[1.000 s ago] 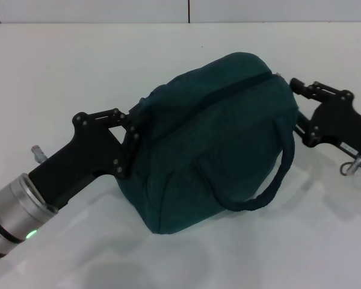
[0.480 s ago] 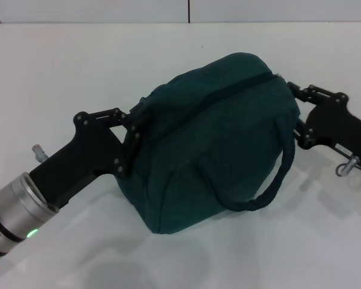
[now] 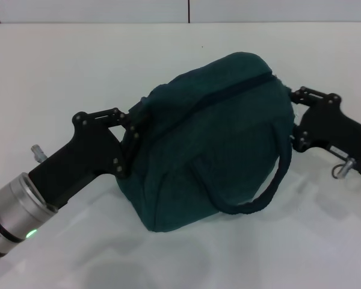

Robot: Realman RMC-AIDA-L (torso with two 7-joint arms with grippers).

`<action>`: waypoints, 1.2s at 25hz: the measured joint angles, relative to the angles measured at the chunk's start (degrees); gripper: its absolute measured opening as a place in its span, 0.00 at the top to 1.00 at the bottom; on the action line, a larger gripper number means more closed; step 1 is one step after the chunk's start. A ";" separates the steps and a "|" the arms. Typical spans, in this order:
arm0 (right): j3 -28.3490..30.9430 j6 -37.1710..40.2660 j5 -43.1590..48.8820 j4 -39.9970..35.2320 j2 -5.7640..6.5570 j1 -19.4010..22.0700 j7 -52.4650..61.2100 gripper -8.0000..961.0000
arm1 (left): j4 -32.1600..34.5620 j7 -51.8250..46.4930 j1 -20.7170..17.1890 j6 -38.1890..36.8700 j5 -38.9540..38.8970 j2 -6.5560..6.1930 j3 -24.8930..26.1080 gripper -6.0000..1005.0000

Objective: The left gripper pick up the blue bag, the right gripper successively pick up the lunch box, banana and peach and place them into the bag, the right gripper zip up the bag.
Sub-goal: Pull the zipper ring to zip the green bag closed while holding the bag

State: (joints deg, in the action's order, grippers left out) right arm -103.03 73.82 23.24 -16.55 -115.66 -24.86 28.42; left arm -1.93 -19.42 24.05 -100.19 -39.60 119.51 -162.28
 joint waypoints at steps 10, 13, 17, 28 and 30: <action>3.12 0.29 -0.09 -0.01 0.18 0.97 0.09 0.64 | 0.01 0.00 -0.36 0.00 0.01 -0.07 -0.04 0.95; 4.35 0.29 -0.01 0.00 0.25 0.96 0.10 0.64 | 0.00 0.00 -0.49 -0.03 0.03 -0.07 -0.05 0.94; 5.53 -0.36 0.32 0.19 0.35 0.56 0.12 0.64 | 0.01 0.07 -0.50 -0.05 0.05 -0.07 -0.14 0.94; 5.25 -1.59 2.68 -0.16 0.42 -0.98 0.19 0.65 | 0.00 0.09 -0.54 -0.27 0.08 0.00 -0.09 0.94; 5.20 -1.57 3.13 -0.47 0.37 -1.01 0.20 0.65 | 0.00 0.09 -0.54 -0.28 0.11 0.01 -0.12 0.94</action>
State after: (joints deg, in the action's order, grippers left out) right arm -97.82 72.26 26.37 -17.02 -115.29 -25.86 28.62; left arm -1.93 -19.33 23.50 -100.47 -39.49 119.52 -162.40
